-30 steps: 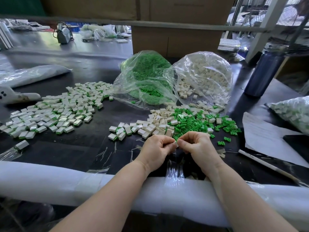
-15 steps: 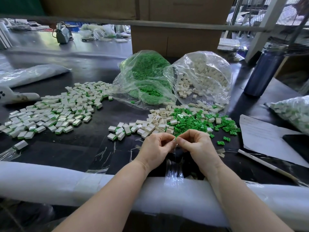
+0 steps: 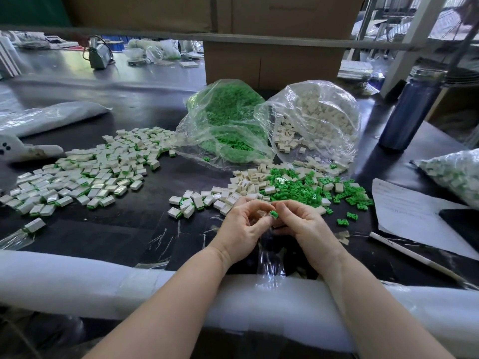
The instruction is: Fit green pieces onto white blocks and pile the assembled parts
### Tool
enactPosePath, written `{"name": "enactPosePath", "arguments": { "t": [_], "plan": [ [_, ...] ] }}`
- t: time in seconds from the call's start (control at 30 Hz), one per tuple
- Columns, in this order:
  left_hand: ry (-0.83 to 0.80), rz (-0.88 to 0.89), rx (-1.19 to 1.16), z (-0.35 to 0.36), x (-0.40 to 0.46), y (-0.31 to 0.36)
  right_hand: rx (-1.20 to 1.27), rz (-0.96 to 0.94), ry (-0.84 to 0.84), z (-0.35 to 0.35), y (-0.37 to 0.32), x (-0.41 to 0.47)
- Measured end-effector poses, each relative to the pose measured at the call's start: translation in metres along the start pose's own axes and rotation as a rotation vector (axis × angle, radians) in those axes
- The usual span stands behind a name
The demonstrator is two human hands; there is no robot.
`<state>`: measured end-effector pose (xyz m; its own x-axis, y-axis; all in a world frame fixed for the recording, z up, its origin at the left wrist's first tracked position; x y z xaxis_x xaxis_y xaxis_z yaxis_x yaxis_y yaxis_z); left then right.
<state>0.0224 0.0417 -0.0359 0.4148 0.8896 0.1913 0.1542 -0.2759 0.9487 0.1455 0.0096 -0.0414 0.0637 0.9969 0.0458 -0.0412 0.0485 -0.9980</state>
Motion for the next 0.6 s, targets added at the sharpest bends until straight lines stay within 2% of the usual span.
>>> {"name": "enactPosePath", "arguments": {
  "t": [0.13, 0.6],
  "plan": [
    [-0.047, 0.038, 0.036, 0.0016, -0.0011, 0.0015, -0.054, 0.016, -0.100, 0.0043, -0.0014, -0.0006],
    [-0.111, 0.048, 0.084, 0.0063, -0.0032, 0.0037, -0.046, 0.066, -0.137, 0.0026, 0.0005, -0.0004]
  ]
}}
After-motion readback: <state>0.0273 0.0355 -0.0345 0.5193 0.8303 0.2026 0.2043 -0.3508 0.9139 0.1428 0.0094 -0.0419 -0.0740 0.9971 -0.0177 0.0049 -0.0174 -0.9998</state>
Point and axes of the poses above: each hand's wrist, its own x-axis towards the middle knuckle, its own z-axis out of the palm, y = z × x, the point moved 4 cm from there along x, towards the middle knuckle, and after that the axes turned 1 degree about y, right-handed, at the moved point
